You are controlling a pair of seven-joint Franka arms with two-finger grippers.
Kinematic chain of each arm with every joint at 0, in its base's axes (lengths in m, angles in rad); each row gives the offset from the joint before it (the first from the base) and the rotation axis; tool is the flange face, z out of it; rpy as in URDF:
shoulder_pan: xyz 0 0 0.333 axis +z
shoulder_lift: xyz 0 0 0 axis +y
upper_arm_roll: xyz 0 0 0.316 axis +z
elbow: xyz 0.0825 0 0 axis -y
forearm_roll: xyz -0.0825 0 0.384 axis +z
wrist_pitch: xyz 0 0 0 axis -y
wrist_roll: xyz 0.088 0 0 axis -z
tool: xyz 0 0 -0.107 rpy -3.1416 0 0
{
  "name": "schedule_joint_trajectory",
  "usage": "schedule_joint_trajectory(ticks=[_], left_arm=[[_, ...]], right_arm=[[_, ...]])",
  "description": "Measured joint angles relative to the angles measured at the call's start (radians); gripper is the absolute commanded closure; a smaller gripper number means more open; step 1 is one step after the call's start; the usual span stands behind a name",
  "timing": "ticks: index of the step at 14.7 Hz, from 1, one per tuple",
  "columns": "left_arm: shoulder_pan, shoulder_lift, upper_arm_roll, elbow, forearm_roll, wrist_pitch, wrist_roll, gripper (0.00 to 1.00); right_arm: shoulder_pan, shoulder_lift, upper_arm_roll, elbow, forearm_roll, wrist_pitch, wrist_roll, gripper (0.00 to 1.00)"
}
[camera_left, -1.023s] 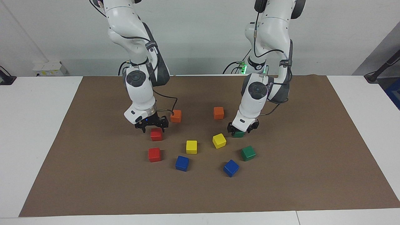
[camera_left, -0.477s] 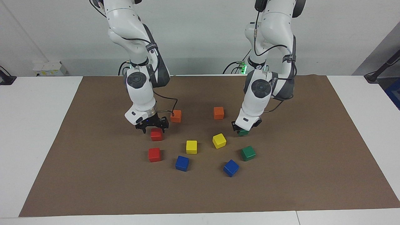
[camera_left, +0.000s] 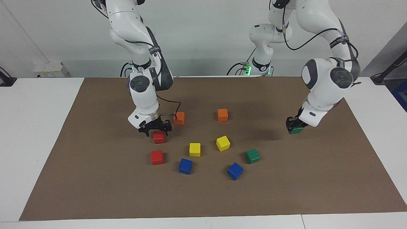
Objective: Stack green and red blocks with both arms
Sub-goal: 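Carry the green cube outward while the right gripper carries the red cube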
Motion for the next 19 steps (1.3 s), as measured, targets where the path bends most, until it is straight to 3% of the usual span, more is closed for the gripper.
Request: schedule_joint_trajectory(ticks=[3, 5, 8, 9, 13, 17, 19], left_arm=[[0.068, 0.003, 0.000, -0.018, 0.000, 0.043, 0.052, 1.00], [0.094, 0.007, -0.001, -0.047, 0.000, 0.105, 0.069, 1.00], [0.112, 0.027, -0.001, -0.078, 0.000, 0.172, 0.111, 1.00], [0.112, 0.039, -0.002, -0.081, 0.000, 0.182, 0.115, 1.00], [0.112, 0.069, -0.010, -0.107, 0.000, 0.249, 0.117, 1.00], [0.105, 0.078, -0.017, -0.113, 0.000, 0.264, 0.135, 1.00], [0.095, 0.080, -0.021, -0.115, 0.000, 0.271, 0.140, 1.00]], right_arm=[[0.000, 0.003, 0.000, -0.007, 0.000, 0.002, 0.000, 0.02], [0.000, 0.003, 0.000, -0.010, 0.000, 0.002, 0.000, 0.22], [0.000, 0.003, 0.000, -0.012, 0.000, 0.003, 0.000, 0.88], [0.000, 0.003, 0.000, -0.012, 0.000, 0.003, 0.000, 1.00], [0.000, 0.002, -0.001, -0.005, 0.000, -0.004, 0.000, 1.00], [-0.015, -0.014, -0.015, 0.084, 0.000, -0.141, 0.000, 1.00], [-0.076, -0.049, -0.019, 0.108, -0.002, -0.183, -0.021, 1.00]])
